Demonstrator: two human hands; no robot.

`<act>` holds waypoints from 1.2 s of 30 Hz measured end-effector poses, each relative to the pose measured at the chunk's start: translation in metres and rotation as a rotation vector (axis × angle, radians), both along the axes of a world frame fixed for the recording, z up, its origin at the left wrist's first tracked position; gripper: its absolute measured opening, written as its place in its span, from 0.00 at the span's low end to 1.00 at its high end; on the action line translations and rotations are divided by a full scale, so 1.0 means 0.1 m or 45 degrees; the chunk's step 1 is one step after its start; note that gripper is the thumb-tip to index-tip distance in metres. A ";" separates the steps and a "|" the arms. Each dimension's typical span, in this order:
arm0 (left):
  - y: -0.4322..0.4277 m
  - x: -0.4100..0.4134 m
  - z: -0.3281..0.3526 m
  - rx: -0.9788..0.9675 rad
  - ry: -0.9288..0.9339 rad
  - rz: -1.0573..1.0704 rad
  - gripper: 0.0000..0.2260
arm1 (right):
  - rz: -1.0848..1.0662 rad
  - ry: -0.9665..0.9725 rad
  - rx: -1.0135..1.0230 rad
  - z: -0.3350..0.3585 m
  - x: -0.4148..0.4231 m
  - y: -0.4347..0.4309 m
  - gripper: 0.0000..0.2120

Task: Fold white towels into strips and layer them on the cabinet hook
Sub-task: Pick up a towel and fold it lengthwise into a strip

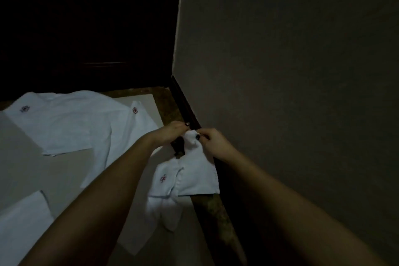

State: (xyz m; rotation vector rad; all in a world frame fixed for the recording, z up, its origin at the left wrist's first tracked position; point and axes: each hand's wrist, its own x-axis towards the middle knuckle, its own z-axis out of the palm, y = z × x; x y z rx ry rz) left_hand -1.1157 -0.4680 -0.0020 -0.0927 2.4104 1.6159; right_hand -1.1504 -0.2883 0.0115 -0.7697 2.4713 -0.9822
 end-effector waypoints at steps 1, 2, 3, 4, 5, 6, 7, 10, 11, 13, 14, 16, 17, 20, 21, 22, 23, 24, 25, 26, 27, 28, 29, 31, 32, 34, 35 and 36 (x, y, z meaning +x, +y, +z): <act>-0.06 -0.01 0.08 0.014 0.002 0.045 0.15 | -0.002 -0.010 -0.016 0.07 -0.01 -0.04 0.16; -0.14 0.00 0.15 0.002 0.006 0.061 0.15 | 0.009 -0.022 -0.017 0.14 -0.02 -0.11 0.14; -0.24 0.01 0.21 -0.027 0.007 0.053 0.14 | 0.028 -0.026 -0.013 0.22 -0.03 -0.19 0.13; -0.34 0.03 0.27 -0.039 0.001 0.042 0.13 | 0.051 -0.023 -0.024 0.31 -0.04 -0.27 0.13; -0.43 0.05 0.32 -0.035 -0.015 0.040 0.13 | 0.070 -0.023 -0.056 0.41 -0.05 -0.36 0.12; -0.52 0.07 0.38 -0.023 -0.033 0.049 0.13 | 0.081 -0.026 -0.099 0.51 -0.06 -0.44 0.12; -0.59 0.08 0.43 -0.015 -0.039 0.071 0.11 | 0.082 -0.022 -0.137 0.61 -0.08 -0.52 0.12; -0.76 0.09 0.60 0.039 0.021 0.146 0.08 | 0.083 0.028 -0.208 0.90 -0.16 -0.74 0.12; -0.81 0.08 0.68 0.076 0.051 0.167 0.08 | 0.091 0.047 -0.244 0.98 -0.19 -0.82 0.11; -0.94 0.07 0.84 0.146 0.109 0.197 0.08 | 0.083 0.048 -0.337 1.15 -0.26 -0.99 0.10; -1.00 0.07 0.92 0.173 0.128 0.196 0.08 | 0.082 0.035 -0.376 1.23 -0.31 -1.07 0.10; -1.14 0.08 1.14 0.189 0.151 0.172 0.08 | 0.137 0.001 -0.401 1.40 -0.40 -1.28 0.10; -1.22 0.09 1.25 0.183 0.169 0.176 0.07 | 0.183 -0.017 -0.397 1.49 -0.44 -1.39 0.09; -1.56 0.16 1.66 0.150 0.260 0.298 0.10 | 0.255 0.023 -0.426 1.82 -0.55 -1.77 0.08; -1.69 0.19 1.81 0.132 0.293 0.361 0.12 | 0.261 0.043 -0.439 1.95 -0.58 -1.89 0.09; -1.83 0.21 1.96 0.118 0.317 0.422 0.13 | 0.276 0.056 -0.433 2.08 -0.62 -2.01 0.12; -1.96 0.24 2.09 0.105 0.329 0.470 0.13 | 0.309 0.062 -0.404 2.20 -0.65 -2.12 0.14; -2.09 0.26 2.22 0.077 0.332 0.501 0.13 | 0.351 0.064 -0.369 2.31 -0.67 -2.24 0.16; -2.19 0.29 2.35 0.039 0.333 0.519 0.12 | 0.394 0.063 -0.344 2.41 -0.69 -2.34 0.17; -2.28 0.30 2.49 0.001 0.333 0.532 0.11 | 0.426 0.057 -0.341 2.52 -0.68 -2.45 0.18; -2.36 0.32 2.65 -0.022 0.342 0.545 0.09 | 0.441 0.046 -0.359 2.64 -0.68 -2.55 0.19; -2.43 0.34 2.82 -0.027 0.358 0.565 0.08 | 0.444 0.028 -0.382 2.78 -0.67 -2.63 0.21; -2.47 0.37 3.00 -0.020 0.378 0.592 0.08 | 0.454 0.011 -0.389 2.94 -0.67 -2.69 0.22; -2.54 0.44 3.40 -0.023 0.405 0.646 0.10 | 0.536 0.016 -0.308 3.29 -0.65 -2.76 0.22; -2.57 0.49 3.64 -0.043 0.406 0.677 0.10 | 0.596 0.040 -0.216 3.50 -0.64 -2.78 0.21; -2.62 0.60 4.19 -0.092 0.390 0.746 0.10 | 0.652 0.086 -0.025 3.98 -0.60 -2.78 0.17; -2.64 0.65 4.49 -0.114 0.382 0.780 0.10 | 0.630 0.098 0.008 4.25 -0.59 -2.77 0.15; -2.68 0.69 4.82 -0.124 0.371 0.820 0.11 | 0.594 0.115 0.002 4.55 -0.56 -2.77 0.14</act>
